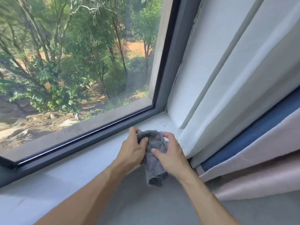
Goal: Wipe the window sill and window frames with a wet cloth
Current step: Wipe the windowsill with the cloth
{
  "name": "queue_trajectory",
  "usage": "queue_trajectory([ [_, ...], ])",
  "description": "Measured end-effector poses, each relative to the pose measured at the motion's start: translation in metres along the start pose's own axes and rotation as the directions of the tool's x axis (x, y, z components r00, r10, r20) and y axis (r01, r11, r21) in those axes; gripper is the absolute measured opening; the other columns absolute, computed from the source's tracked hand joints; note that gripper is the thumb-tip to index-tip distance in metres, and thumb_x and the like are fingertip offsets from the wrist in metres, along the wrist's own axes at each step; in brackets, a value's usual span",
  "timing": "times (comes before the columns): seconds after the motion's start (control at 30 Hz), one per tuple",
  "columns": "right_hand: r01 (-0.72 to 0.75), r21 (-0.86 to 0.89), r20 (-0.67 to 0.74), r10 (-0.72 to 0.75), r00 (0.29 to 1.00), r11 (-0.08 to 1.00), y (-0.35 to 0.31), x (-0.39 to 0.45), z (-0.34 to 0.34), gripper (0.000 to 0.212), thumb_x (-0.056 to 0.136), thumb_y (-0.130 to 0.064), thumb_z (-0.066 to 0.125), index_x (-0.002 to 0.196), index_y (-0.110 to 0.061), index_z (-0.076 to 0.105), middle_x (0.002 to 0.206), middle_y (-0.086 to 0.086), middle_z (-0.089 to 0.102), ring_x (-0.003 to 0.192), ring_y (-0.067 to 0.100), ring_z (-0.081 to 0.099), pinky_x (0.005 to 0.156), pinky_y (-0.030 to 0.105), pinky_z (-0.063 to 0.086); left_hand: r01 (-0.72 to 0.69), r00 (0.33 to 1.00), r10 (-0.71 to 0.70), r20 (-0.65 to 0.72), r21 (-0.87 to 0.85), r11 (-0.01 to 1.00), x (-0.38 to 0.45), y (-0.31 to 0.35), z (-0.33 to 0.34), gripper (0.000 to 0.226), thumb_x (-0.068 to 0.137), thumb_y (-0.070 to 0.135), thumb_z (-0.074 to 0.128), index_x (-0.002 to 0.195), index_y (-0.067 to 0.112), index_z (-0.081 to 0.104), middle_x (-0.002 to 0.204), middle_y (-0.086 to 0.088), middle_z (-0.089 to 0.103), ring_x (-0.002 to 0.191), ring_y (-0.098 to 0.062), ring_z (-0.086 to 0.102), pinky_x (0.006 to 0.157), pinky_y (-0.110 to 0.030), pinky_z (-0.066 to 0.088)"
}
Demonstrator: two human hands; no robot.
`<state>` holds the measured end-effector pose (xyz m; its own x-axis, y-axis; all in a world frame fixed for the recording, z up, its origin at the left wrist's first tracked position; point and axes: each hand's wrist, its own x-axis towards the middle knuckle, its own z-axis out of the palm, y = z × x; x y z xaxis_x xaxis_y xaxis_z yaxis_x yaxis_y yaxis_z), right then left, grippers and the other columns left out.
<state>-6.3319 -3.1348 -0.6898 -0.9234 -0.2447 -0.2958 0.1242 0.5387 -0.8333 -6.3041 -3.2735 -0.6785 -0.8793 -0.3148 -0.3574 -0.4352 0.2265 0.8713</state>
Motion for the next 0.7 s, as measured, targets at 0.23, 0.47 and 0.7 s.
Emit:
queue_trajectory([
  [0.23,0.153,-0.676,-0.244,-0.416,0.876,0.721,0.063,0.080,0.028,0.034,0.093,-0.027,0.053,0.125,-0.018,0.054,0.123,0.001,0.055,0.112,0.025,0.052,0.091,0.040,0.045,-0.508,0.801,0.555,0.225,0.746,0.431,0.092,-0.064,0.008,0.048,0.098,0.029,0.032,0.144,0.018,0.035,0.147,-0.003,0.040,0.136,-0.026,0.038,0.104,-0.039,0.041],
  [0.47,0.370,-0.810,0.082,-0.537,0.840,0.455,0.098,0.118,0.017,0.054,0.100,-0.033,0.020,0.144,-0.017,0.047,0.153,-0.003,0.042,0.139,0.009,0.039,0.120,0.033,0.011,-0.617,0.738,0.382,0.556,0.785,0.051,0.152,-0.078,0.033,0.062,0.102,0.042,0.008,0.156,0.014,-0.006,0.164,-0.004,-0.007,0.150,-0.018,-0.011,0.121,-0.033,-0.005],
  [0.7,0.446,-0.755,0.256,-0.411,0.875,0.480,0.095,0.111,0.009,0.067,0.099,-0.040,0.018,0.157,-0.009,0.008,0.165,0.003,-0.003,0.151,0.010,-0.003,0.118,0.018,-0.007,-0.656,0.711,0.354,0.607,0.754,0.023,0.148,-0.068,0.033,0.060,0.106,0.034,0.019,0.155,0.010,-0.007,0.163,-0.004,-0.011,0.150,-0.015,-0.013,0.120,-0.028,-0.008],
])
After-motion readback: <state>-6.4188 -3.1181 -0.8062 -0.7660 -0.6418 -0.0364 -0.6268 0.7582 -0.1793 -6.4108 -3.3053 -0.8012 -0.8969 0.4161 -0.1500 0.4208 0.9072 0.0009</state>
